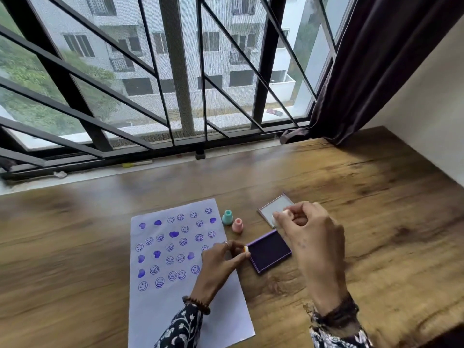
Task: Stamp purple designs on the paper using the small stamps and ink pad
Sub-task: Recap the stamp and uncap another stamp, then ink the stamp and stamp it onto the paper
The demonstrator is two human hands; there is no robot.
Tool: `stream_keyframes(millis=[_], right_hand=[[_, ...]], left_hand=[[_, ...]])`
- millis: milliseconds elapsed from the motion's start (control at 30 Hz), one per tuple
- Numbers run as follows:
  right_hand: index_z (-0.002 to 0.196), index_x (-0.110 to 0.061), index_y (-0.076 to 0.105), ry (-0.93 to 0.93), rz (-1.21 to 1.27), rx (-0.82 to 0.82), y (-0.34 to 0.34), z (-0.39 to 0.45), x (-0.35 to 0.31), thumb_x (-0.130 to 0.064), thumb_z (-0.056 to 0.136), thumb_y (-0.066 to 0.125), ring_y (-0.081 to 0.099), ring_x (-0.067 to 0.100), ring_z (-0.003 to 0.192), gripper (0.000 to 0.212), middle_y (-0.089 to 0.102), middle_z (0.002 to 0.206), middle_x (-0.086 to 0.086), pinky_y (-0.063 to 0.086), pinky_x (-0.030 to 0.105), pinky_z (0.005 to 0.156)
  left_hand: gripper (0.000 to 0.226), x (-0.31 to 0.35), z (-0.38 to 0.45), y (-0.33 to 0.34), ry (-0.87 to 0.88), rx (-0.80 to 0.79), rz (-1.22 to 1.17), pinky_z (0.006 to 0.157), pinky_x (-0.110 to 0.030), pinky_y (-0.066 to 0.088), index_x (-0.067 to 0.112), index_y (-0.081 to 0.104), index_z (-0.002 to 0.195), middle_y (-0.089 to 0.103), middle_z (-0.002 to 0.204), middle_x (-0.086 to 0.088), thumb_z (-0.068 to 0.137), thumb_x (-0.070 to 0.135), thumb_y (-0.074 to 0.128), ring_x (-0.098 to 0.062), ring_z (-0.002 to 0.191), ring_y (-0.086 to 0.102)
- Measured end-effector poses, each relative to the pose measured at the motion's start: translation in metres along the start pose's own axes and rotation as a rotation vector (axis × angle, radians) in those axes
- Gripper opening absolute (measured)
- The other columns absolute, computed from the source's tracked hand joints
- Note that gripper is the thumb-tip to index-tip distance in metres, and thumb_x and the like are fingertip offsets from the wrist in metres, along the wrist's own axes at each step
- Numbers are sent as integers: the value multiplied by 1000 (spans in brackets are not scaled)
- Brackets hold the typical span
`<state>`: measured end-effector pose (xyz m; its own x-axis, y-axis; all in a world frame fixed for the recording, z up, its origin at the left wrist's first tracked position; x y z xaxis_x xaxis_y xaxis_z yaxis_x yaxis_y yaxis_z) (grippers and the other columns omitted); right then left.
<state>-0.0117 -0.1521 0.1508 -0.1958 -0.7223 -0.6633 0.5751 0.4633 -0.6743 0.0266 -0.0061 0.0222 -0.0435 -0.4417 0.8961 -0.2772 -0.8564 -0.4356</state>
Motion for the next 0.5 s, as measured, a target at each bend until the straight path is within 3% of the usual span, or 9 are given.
stream_keyframes(millis=[100,167,233,333,500], right_hand=[[74,-18,63,-7,3,37,24,-6,10,-25,76,68,53,16,61,10,57,74,-3,31,17,57],[84,-12,63,36,-132,-183,55,-21,29,-21,84,61,60,22,76,9,61,87,5,40,25,65],[93,-9,62,74,-179,-344,80,-43,52,-20,88,57,60,24,88,13,60,97,9,38,23,69],[86,-10,62,87,-108,-319,90,-50,63,-18,82,66,61,24,79,10,60,89,8,28,17,60],[86,-12,61,12,-164,-271,89,-50,64,-21,82,66,62,21,75,10,60,88,5,32,19,58]], left_hand=[[15,0,-1,0,16,3,-2,76,-20,44,22,70,91,69,83,6,76,26,72,9,76,58],[13,-1,0,0,22,11,0,76,-19,44,22,70,89,71,84,5,77,26,72,8,76,58],[13,-2,1,1,28,21,22,78,-22,47,22,70,89,72,86,3,77,26,72,3,79,60],[12,-3,1,4,41,61,30,78,-27,49,22,71,86,73,85,4,75,25,73,0,79,61],[11,-3,2,6,68,65,48,77,-28,49,25,70,85,72,83,7,75,25,73,5,77,60]])
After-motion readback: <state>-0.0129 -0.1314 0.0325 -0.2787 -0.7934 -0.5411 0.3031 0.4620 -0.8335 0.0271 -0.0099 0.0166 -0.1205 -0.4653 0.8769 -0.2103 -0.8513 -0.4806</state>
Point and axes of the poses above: each hand's wrist, its own z-axis towards the middle knuckle, its own y-axis out of the palm, x = y × z, the point moved 1 cm from there along z, towards the middle knuckle
